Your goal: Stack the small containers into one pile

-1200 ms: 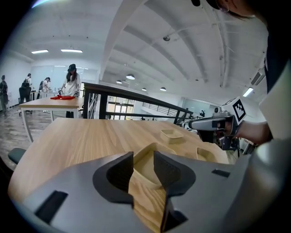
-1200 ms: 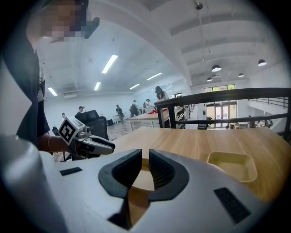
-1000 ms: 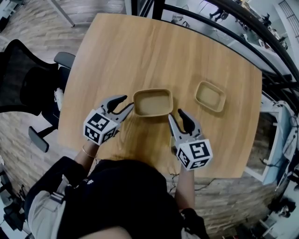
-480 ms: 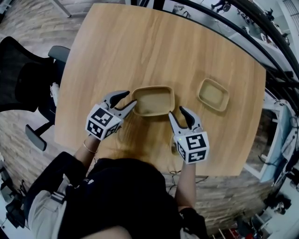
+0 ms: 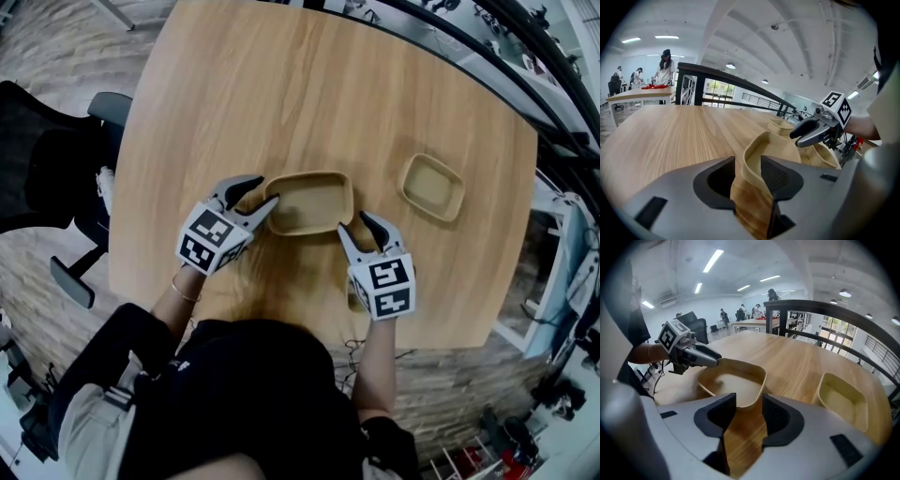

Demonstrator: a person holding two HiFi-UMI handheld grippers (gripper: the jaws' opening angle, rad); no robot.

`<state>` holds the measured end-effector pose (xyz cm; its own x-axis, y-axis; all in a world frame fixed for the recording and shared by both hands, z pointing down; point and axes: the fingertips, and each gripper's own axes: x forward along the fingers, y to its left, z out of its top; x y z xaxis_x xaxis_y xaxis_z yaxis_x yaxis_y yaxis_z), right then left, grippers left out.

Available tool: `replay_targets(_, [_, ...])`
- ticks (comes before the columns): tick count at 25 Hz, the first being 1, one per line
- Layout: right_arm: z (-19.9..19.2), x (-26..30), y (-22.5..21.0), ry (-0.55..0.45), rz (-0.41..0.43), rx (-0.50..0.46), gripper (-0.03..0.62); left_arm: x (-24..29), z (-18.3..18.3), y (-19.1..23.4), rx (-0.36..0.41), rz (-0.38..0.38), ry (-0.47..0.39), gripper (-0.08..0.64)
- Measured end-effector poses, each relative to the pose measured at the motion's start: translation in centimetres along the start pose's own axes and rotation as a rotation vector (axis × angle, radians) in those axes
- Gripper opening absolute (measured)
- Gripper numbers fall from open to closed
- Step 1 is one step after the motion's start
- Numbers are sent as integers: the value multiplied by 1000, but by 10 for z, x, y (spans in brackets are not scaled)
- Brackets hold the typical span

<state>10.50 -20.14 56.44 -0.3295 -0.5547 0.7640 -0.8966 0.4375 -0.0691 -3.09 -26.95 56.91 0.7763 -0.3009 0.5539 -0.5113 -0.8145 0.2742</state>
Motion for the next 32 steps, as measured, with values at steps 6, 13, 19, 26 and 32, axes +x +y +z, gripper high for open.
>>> replay_targets(6, [1, 8, -2, 5, -7, 25, 175, 9, -4, 1, 17, -43, 25, 158])
replay_targets(13, [-4, 11, -7, 35, -7, -7, 175, 19, -4, 0, -55, -53, 26, 155])
replay_targets(19, [-7, 17, -4, 54, 11, 34, 175, 18, -6, 3, -102, -53, 14, 121])
replay_targets(26, [-19, 31, 2, 133, 27, 19, 176, 22, -3, 6, -133, -52, 13, 71])
replay_targets(32, [-15, 33, 5, 118, 39, 34, 152, 21, -3, 8, -147, -30, 12, 60])
